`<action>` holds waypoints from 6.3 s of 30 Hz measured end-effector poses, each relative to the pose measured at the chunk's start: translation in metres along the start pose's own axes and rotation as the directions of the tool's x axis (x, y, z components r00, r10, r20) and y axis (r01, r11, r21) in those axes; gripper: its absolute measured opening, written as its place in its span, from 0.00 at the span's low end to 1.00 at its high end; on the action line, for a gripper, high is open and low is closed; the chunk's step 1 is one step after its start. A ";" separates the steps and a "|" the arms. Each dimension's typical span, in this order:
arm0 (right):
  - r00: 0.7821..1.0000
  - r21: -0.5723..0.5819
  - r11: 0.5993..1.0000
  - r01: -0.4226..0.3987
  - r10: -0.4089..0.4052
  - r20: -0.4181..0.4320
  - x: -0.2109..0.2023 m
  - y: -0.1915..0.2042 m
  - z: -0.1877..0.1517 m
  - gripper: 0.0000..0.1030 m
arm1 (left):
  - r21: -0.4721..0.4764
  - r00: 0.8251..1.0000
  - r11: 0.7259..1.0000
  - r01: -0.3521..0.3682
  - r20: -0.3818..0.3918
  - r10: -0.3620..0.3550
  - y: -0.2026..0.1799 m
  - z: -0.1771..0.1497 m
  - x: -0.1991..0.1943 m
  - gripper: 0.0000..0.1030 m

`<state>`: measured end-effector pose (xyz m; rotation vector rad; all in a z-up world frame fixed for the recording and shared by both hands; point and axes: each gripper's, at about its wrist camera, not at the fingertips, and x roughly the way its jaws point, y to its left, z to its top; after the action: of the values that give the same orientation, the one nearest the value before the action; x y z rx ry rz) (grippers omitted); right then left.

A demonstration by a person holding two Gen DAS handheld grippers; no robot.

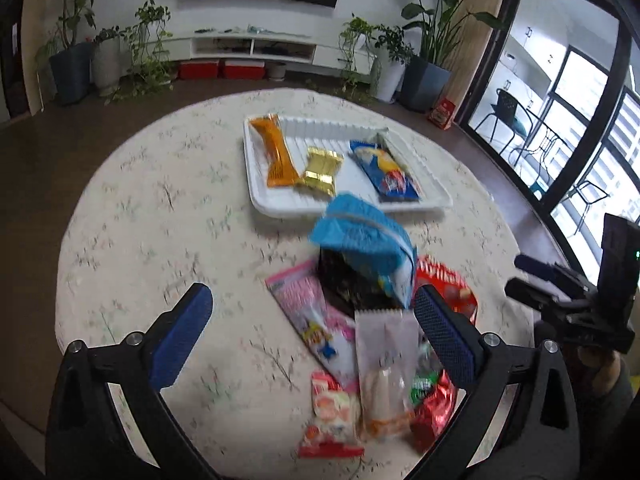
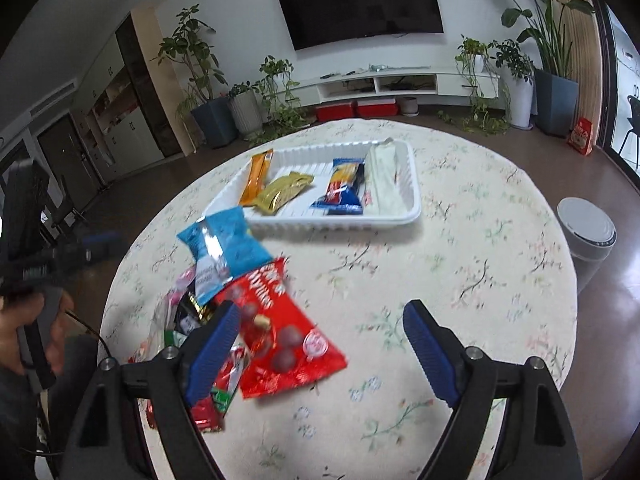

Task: Organize snacks
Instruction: 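Move both tools back over the remaining snack pile, then grasp the white logo packet with the left tool while the right tool grasps the blue chip bag, then carry both packets over the white tray and open both tools to release, then move both tools back over the remaining snack pile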

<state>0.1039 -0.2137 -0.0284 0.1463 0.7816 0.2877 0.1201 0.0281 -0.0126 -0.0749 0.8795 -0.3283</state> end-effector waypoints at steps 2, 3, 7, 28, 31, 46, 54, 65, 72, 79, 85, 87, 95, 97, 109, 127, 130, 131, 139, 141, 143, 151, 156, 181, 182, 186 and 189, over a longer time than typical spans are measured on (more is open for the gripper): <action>1.000 0.006 1.000 0.002 -0.002 0.003 -0.002 0.000 -0.006 0.83 | 0.013 1.000 1.000 0.002 -0.025 -0.001 -0.009 -0.021 0.000 0.98; 1.000 0.009 1.000 0.005 -0.005 0.005 -0.003 0.000 -0.009 0.83 | 0.024 1.000 1.000 0.003 -0.029 -0.003 -0.015 -0.029 -0.001 0.95; 1.000 0.010 1.000 0.010 -0.010 0.014 -0.005 0.002 -0.013 0.82 | 0.028 0.999 1.000 -0.009 -0.051 0.011 -0.028 -0.049 0.006 0.69; 1.000 -0.019 1.000 -0.001 0.001 0.005 0.000 0.010 -0.022 0.77 | 0.072 0.985 0.996 0.048 -0.167 -0.036 -0.046 -0.054 0.044 0.42; 1.000 -0.023 1.000 0.001 -0.001 0.003 0.001 0.011 -0.023 0.76 | 0.080 0.984 0.995 0.057 -0.171 -0.043 -0.047 -0.055 0.044 0.39; 1.000 -0.029 1.000 0.001 -0.001 0.003 0.001 0.013 -0.023 0.71 | 0.100 0.979 0.990 0.095 -0.191 -0.074 -0.046 -0.060 0.044 0.26; 0.999 -0.045 0.998 -0.037 0.038 0.012 -0.003 0.018 -0.019 0.71 | 0.089 0.979 0.990 0.105 -0.182 -0.088 -0.038 -0.060 0.037 0.25; 0.992 -0.323 0.938 -0.126 0.118 -0.046 0.025 0.078 0.023 0.72 | 0.038 0.982 0.989 0.141 -0.130 -0.135 -0.020 -0.063 0.015 0.25; 0.982 -0.411 0.896 -0.165 0.113 -0.149 0.082 0.107 0.051 0.79 | 0.001 0.982 0.986 0.165 -0.089 -0.164 -0.008 -0.060 0.003 0.25; 0.957 -0.357 0.909 -0.213 0.122 -0.262 0.122 0.099 0.063 0.78 | -0.027 0.981 0.984 0.177 -0.077 -0.179 0.005 -0.060 0.002 0.25; 0.936 -0.341 0.909 -0.241 0.124 -0.331 0.136 0.095 0.057 0.62 | -0.035 0.979 0.982 0.184 -0.080 -0.186 0.009 -0.063 0.004 0.25; 0.935 -0.331 0.909 -0.252 0.141 -0.325 0.135 0.093 0.057 0.59 | -0.036 0.979 0.982 0.185 -0.079 -0.187 0.009 -0.063 0.004 0.25; 0.931 -0.266 0.922 -0.281 0.196 -0.307 0.131 0.084 0.059 0.43 | -0.043 0.980 0.982 0.182 -0.070 -0.185 0.008 -0.062 0.002 0.25; 0.933 -0.246 0.926 -0.285 0.209 -0.295 0.127 0.081 0.059 0.43 | -0.046 0.980 0.982 0.185 -0.066 -0.187 0.009 -0.061 0.002 0.25; 0.940 -0.065 0.942 -0.329 0.320 -0.115 0.075 0.049 0.069 0.42 | -0.057 0.983 0.982 0.178 -0.041 -0.181 0.015 -0.055 -0.010 0.25; 0.995 0.224 0.974 0.027 -0.047 0.087 0.019 -0.070 0.123 0.42 | 0.054 0.994 0.993 0.102 0.022 -0.104 0.029 0.090 0.006 0.25; 0.994 0.172 0.985 0.032 -0.049 0.101 0.029 -0.055 0.149 0.42 | 0.073 0.995 0.993 0.092 0.025 -0.094 0.024 0.124 0.021 0.25; 0.994 0.148 0.989 0.027 -0.042 0.102 0.035 -0.048 0.156 0.42 | 0.077 0.995 0.993 0.090 0.024 -0.092 0.023 0.135 0.028 0.25; 1.000 0.015 1.000 0.016 -0.016 -0.010 0.120 -0.002 0.196 0.42 | 0.109 0.995 0.992 0.059 -0.089 -0.049 0.001 0.170 0.118 0.25; 0.998 -0.002 1.000 0.026 -0.026 -0.052 0.142 0.003 0.197 0.42 | 0.110 0.992 0.992 0.057 -0.115 -0.044 -0.003 0.169 0.139 0.25; 0.995 -0.014 0.999 0.032 -0.033 -0.097 0.165 0.007 0.196 0.42 | 0.120 0.991 0.991 0.052 -0.129 -0.036 -0.003 0.167 0.154 0.25; 0.980 -0.077 0.995 0.069 -0.082 -0.181 0.214 0.018 0.178 0.42 | 0.174 0.985 0.985 0.024 -0.171 0.006 -0.008 0.160 0.190 0.25; 0.975 -0.116 0.988 0.102 -0.123 -0.186 0.231 0.020 0.169 0.42 | 0.185 0.982 0.983 0.007 -0.185 0.028 -0.004 0.152 0.196 0.25; 0.964 -0.179 0.977 0.113 -0.151 -0.217 0.234 0.030 0.154 0.68 | 0.149 0.983 0.989 -0.017 -0.177 0.044 -0.003 0.145 0.190 0.49; 0.966 -0.179 0.978 0.110 -0.148 -0.214 0.232 0.030 0.153 0.68 | 0.147 0.984 0.989 -0.016 -0.176 0.042 -0.003 0.145 0.189 0.49; 0.970 -0.178 0.978 0.111 -0.146 -0.193 0.220 0.028 0.155 0.71 | 0.136 0.986 0.991 -0.012 -0.165 0.035 -0.002 0.143 0.178 0.49; 0.977 -0.158 0.982 0.104 -0.131 -0.169 0.205 0.025 0.157 0.72 | 0.115 0.989 0.993 -0.004 -0.143 0.021 0.002 0.140 0.162 0.63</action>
<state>0.3487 -0.1306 -0.0503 -0.0678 0.9401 0.2474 0.3238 -0.0302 -0.0444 0.0618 1.0024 -0.3752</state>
